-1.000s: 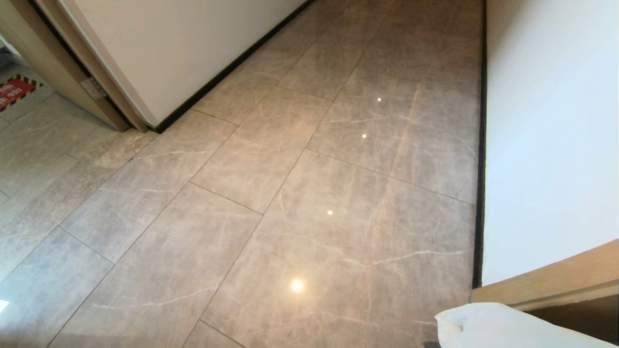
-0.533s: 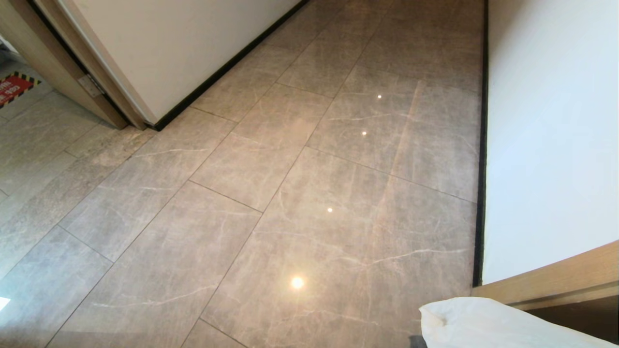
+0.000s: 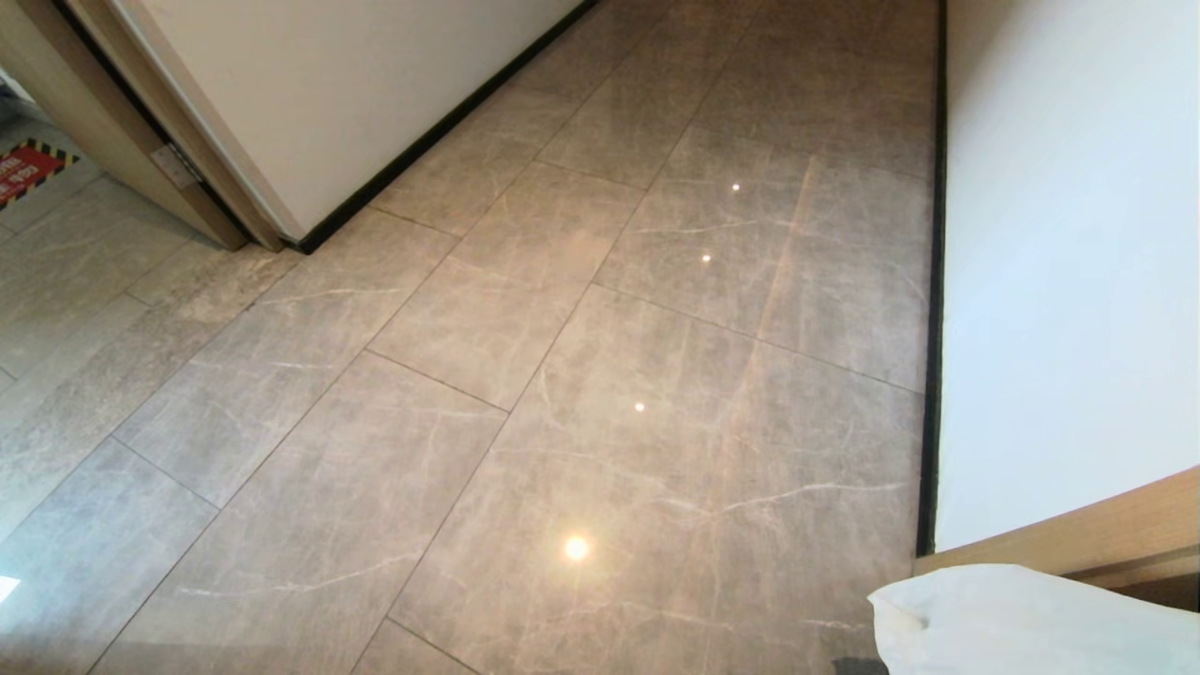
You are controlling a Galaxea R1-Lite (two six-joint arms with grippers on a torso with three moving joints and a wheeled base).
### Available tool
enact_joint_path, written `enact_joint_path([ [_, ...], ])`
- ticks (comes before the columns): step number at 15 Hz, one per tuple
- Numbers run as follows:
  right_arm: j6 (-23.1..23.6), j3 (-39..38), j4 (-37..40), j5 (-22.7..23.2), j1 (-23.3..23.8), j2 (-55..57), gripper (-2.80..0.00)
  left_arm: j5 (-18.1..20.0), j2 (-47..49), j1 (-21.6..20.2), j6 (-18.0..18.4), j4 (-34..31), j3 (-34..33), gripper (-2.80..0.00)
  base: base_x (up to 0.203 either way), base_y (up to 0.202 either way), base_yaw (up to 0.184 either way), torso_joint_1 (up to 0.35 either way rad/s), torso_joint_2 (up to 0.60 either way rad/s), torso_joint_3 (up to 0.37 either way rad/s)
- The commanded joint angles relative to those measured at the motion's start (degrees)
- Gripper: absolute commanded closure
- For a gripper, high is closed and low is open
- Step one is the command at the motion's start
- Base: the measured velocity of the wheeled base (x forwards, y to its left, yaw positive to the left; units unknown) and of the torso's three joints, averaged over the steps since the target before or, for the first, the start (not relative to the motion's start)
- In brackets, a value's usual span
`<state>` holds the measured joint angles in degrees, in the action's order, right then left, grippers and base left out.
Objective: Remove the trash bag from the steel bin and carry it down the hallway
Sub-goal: Put the trash bag at the door
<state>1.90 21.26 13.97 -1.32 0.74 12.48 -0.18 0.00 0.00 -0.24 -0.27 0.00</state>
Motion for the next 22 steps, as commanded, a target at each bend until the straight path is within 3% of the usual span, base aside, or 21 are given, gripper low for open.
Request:
enact_joint_path([
  [1, 0.3, 4.2, 0.7, -0.9, 0.2, 12.9, 0.0, 0.0, 0.0, 0.0, 0.0, 0.0, 0.0, 0.0, 0.0, 0.0, 0.0, 0.0, 0.0, 0.0],
  [6, -0.9, 7.3, -3.5, -3.3, 0.3, 36.0, 0.0, 0.0, 0.0, 0.0, 0.0, 0.0, 0.0, 0.0, 0.0, 0.0, 0.0, 0.0, 0.0, 0.0],
  [10, -1.3, 7.9, -12.9, -3.1, 0.2, 53.1, 0.0, 0.0, 0.0, 0.0, 0.0, 0.0, 0.0, 0.0, 0.0, 0.0, 0.0, 0.0, 0.0, 0.0],
  [15, -1.1, 8.1, -25.5, 3.0, 0.1, 66.0, 0.0, 0.0, 0.0, 0.0, 0.0, 0.0, 0.0, 0.0, 0.0, 0.0, 0.0, 0.0, 0.0, 0.0],
  [19, -1.8, 7.6, -35.6, 11.9, -0.3, 72.5, 0.0, -0.1, 0.0, 0.0, 0.0, 0.0, 0.0, 0.0, 0.0, 0.0, 0.0, 0.0, 0.0, 0.0],
  [20, -1.9, 7.6, -37.4, 13.8, -0.4, 73.9, -2.8, 0.0, 0.0, 0.0, 0.0, 0.0, 0.0, 0.0, 0.0, 0.0, 0.0, 0.0, 0.0, 0.0],
  [22, -2.0, 8.2, -38.8, 14.9, -0.4, 75.5, -2.8, 0.0, 0.0, 0.0, 0.0, 0.0, 0.0, 0.0, 0.0, 0.0, 0.0, 0.0, 0.0, 0.0],
])
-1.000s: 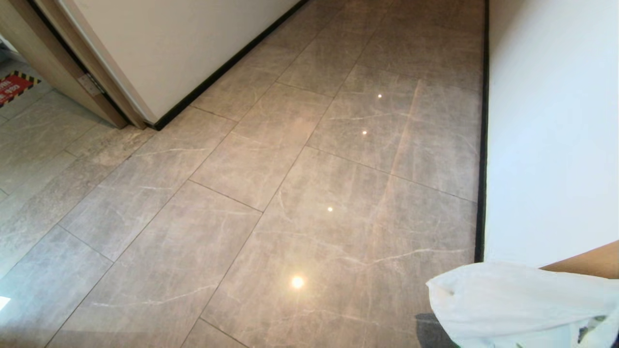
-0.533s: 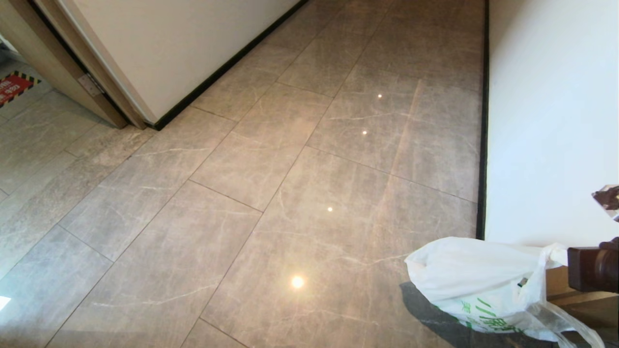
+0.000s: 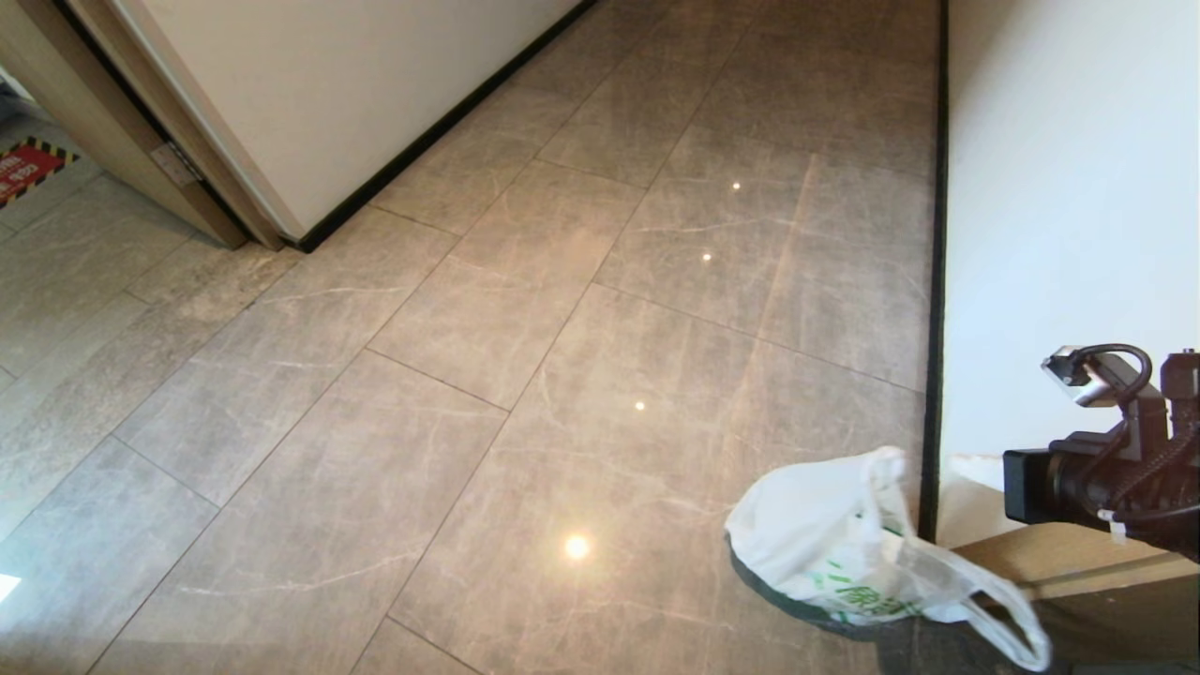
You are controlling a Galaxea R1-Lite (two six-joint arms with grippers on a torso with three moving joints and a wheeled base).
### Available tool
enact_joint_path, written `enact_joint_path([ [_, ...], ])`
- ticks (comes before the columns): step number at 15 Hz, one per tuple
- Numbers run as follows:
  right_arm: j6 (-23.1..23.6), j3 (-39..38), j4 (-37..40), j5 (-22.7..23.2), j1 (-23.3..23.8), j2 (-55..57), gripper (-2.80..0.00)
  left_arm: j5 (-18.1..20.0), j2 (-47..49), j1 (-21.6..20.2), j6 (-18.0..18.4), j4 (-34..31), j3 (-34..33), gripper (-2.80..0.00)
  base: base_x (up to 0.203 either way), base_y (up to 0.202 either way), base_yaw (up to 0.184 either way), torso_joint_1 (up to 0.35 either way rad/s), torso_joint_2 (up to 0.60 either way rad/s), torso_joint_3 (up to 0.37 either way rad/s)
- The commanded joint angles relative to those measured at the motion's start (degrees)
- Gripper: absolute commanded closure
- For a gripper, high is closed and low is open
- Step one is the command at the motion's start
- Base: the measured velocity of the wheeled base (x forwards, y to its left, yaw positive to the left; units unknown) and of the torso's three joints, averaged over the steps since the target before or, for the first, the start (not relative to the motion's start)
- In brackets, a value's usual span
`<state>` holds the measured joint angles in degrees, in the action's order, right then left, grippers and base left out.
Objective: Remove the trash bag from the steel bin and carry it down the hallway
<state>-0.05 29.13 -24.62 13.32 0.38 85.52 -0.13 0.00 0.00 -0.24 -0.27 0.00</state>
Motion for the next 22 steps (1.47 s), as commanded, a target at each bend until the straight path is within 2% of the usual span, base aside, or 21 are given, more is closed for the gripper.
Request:
enact_joint_path([
  [1, 0.1, 0.1, -0.3, 0.7, 0.0, 3.3, -2.8, 0.0, 0.0, 0.0, 0.0, 0.0, 0.0, 0.0, 0.0, 0.0, 0.0, 0.0, 0.0, 0.0],
  [4, 0.4, 0.1, -0.2, 0.7, -0.1, 2.3, -2.8, 0.0, 0.0, 0.0, 0.0, 0.0, 0.0, 0.0, 0.0, 0.0, 0.0, 0.0, 0.0, 0.0],
  [9, 0.5, -2.3, 4.4, 3.1, -1.2, -10.8, -2.8, 0.0, 0.0, 0.0, 0.0, 0.0, 0.0, 0.0, 0.0, 0.0, 0.0, 0.0, 0.0, 0.0],
  [10, 0.4, -2.7, 6.8, 3.3, -1.2, -14.4, 0.0, 0.0, 0.0, 0.0, 0.0, 0.0, 0.0, 0.0, 0.0, 0.0, 0.0, 0.0, 0.0, 0.0],
  [12, 0.5, -2.6, 15.3, 3.5, -1.3, -23.0, 0.0, 0.0, 0.0, 0.0, 0.0, 0.0, 0.0, 0.0, 0.0, 0.0, 0.0, 0.0, 0.0, 0.0],
  [15, 1.3, 0.9, 35.7, 2.7, -1.2, -38.1, 0.0, 0.0, 0.0, 0.0, 0.0, 0.0, 0.0, 0.0, 0.0, 0.0, 0.0, 0.0, 0.0, 0.0],
  [18, 3.7, 3.5, 56.0, -2.3, -1.2, -54.5, 0.0, 0.0, 0.0, 0.0, 0.0, 0.0, 0.0, 0.0, 0.0, 0.0, 0.0, 0.0, 0.0, 0.0],
  [20, 5.0, 1.2, 61.9, -4.5, -1.1, -65.7, 0.0, 0.0, 0.0, 0.0, 0.0, 0.0, 0.0, 0.0, 0.0, 0.0, 0.0, 0.0, 0.0, 0.0],
  [22, 5.6, -3.3, 62.5, -5.7, -0.8, -76.7, 0.0, 0.0, 0.0, 0.0, 0.0, 0.0, 0.0, 0.0, 0.0, 0.0, 0.0, 0.0, 0.0, 0.0],
])
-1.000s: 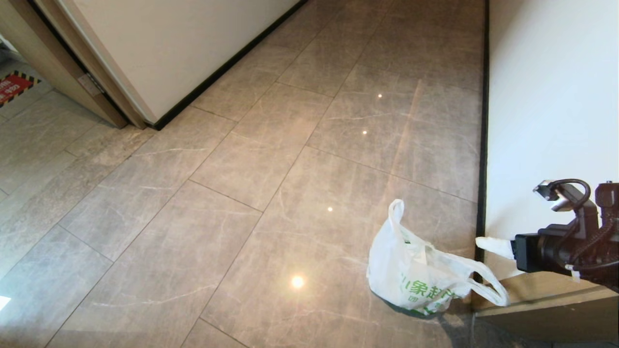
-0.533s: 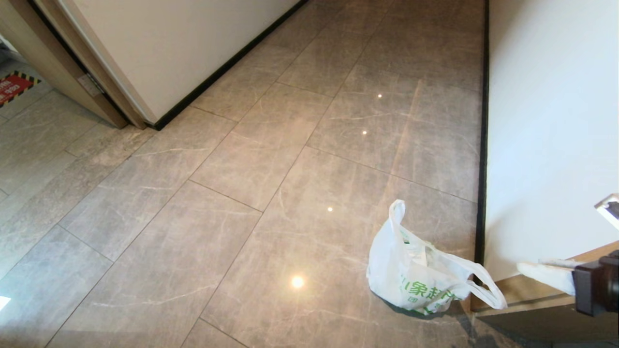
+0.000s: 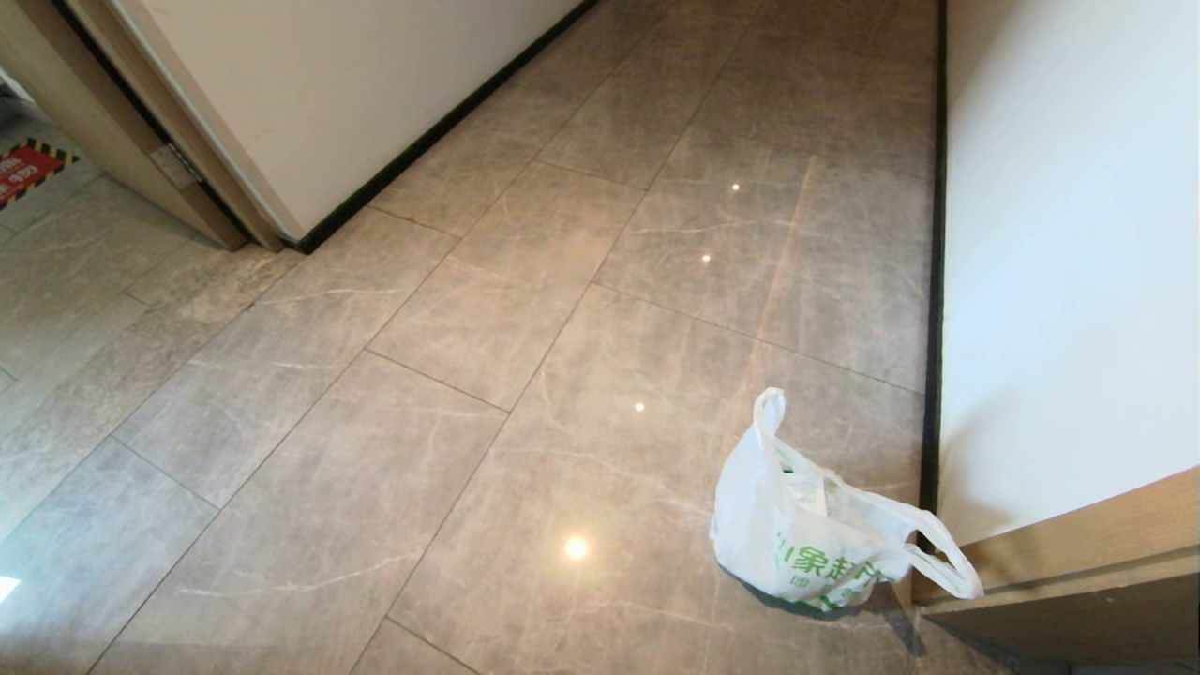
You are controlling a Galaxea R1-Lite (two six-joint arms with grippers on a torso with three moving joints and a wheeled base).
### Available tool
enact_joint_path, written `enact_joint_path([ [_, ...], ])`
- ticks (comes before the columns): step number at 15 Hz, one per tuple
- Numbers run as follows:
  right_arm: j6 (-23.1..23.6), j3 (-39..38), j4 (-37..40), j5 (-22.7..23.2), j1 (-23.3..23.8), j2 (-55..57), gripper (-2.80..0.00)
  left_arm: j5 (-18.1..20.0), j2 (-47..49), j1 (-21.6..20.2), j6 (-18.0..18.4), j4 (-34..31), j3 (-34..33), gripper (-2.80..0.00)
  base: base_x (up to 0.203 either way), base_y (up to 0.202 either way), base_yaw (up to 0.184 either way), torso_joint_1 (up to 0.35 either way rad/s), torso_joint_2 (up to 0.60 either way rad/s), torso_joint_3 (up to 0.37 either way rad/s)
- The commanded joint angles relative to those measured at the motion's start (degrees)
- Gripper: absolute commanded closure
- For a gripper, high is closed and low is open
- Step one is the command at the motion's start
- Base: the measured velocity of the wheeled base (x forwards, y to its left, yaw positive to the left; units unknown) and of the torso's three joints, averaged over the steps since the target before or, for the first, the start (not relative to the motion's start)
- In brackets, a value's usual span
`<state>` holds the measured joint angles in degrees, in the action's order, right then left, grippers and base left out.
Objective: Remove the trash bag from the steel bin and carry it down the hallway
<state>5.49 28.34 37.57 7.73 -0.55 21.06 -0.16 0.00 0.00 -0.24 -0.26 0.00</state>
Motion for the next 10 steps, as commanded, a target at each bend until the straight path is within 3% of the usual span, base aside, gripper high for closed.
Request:
enact_joint_path([
  [1, 0.3, -5.6, -0.9, -0.7, 0.2, -17.0, 0.0, 0.0, 0.0, 0.0, 0.0, 0.0, 0.0, 0.0, 0.0, 0.0, 0.0, 0.0, 0.0, 0.0],
  [3, -0.2, -12.9, -8.7, -3.9, 0.3, -21.5, 0.0, 0.0, 0.0, 0.0, 0.0, 0.0, 0.0, 0.0, 0.0, 0.0, 0.0, 0.0, 0.0, 0.0],
  [4, -0.9, -16.8, -17.2, -4.9, 0.3, -21.4, 0.0, 0.0, 0.0, 0.0, 0.0, 0.0, 0.0, 0.0, 0.0, 0.0, 0.0, 0.0, 0.0, 0.0],
  [6, -1.2, -22.9, -23.6, -6.2, 0.4, -21.1, 0.0, 0.0, 0.0, 0.0, 0.0, 0.0, 0.0, 0.0, 0.0, 0.0, 0.0, 0.0, 0.0, 0.0],
  [9, -2.4, -25.4, -30.2, -7.1, 0.4, -21.1, 0.0, 0.0, 0.0, 0.0, 0.0, 0.0, 0.0, 0.0, 0.0, 0.0, 0.0, 0.0, 0.0, 0.0],
  [10, -0.8, -26.6, -33.5, -6.8, 0.3, -21.2, 0.0, 0.0, 0.0, 0.0, 0.0, 0.0, 0.0, 0.0, 0.0, 0.0, 0.0, 0.0, 0.0, 0.0],
])
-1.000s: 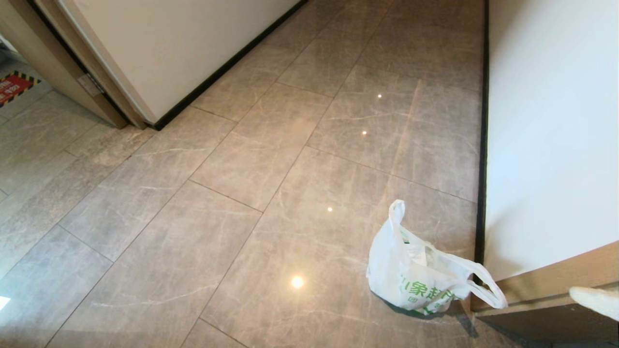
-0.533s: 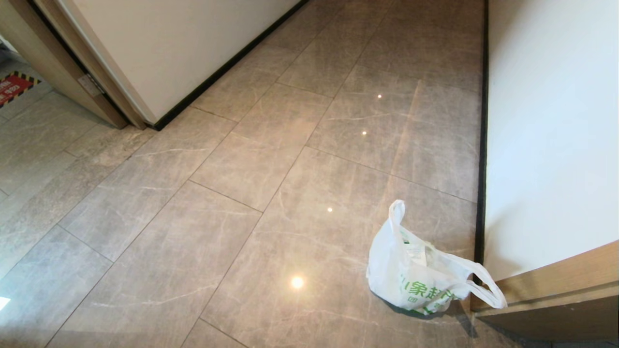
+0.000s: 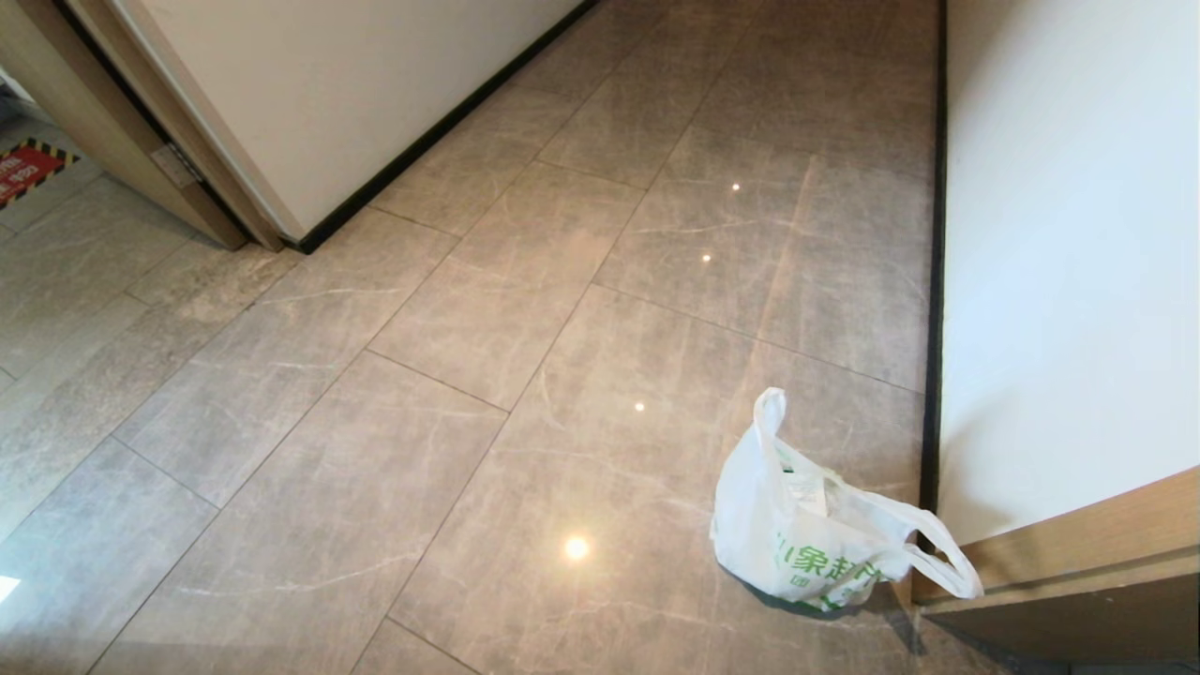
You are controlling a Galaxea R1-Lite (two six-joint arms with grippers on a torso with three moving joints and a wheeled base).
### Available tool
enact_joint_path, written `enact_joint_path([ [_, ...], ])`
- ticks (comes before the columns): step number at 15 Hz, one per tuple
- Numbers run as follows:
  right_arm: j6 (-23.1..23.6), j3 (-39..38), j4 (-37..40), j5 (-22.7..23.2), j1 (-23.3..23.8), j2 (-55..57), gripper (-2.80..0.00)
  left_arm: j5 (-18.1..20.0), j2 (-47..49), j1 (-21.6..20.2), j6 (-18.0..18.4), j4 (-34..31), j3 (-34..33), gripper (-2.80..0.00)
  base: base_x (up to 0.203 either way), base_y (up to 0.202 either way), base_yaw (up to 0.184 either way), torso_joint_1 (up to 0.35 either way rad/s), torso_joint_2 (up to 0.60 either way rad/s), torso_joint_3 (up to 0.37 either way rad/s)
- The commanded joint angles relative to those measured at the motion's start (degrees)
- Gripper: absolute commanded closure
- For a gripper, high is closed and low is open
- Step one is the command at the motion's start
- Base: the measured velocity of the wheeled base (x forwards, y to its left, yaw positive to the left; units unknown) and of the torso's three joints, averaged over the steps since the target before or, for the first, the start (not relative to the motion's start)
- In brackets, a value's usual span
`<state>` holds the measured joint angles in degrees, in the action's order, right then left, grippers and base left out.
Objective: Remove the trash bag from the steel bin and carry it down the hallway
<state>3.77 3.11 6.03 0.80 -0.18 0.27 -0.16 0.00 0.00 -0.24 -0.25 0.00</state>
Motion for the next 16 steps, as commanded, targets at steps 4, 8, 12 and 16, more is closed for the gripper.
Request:
enact_joint_path([
  [4, 1.8, -3.1, -6.4, 0.3, 0.0, -0.4, 0.0, 0.0, 0.0, 0.0, 0.0, 0.0, 0.0, 0.0, 0.0, 0.0, 0.0, 0.0, 0.0, 0.0],
  [8, 0.4, -3.1, -6.2, 0.0, 0.0, -0.3, 0.0, 0.0, 0.0, 0.0, 0.0, 0.0, 0.0, 0.0, 0.0, 0.0, 0.0, 0.0, 0.0, 0.0],
  [12, -0.1, -3.1, -6.3, 0.0, 0.0, -0.3, 0.0, 0.0, 0.0, 0.0, 0.0, 0.0, 0.0, 0.0, 0.0, 0.0, 0.0, 0.0, 0.0, 0.0],
  [16, -0.1, -3.1, -6.3, 0.0, 0.0, -0.3, 0.0, 0.0, 0.0, 0.0, 0.0, 0.0, 0.0, 0.0, 0.0, 0.0, 0.0, 0.0, 0.0, 0.0],
])
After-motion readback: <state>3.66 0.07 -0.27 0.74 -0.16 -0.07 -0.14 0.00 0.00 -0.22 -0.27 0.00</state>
